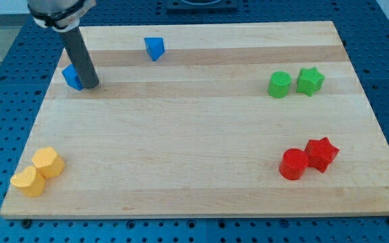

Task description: Put the blue blocks closer

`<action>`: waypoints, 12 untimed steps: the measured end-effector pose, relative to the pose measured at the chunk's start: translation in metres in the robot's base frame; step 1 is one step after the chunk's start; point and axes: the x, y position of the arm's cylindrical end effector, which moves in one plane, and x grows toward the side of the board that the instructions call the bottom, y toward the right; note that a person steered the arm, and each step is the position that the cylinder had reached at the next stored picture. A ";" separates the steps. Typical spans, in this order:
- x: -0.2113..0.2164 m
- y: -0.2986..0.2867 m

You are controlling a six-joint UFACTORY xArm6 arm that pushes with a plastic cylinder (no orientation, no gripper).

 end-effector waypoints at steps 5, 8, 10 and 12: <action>-0.113 0.160; -0.064 0.038; -0.050 -0.013; -0.048 -0.086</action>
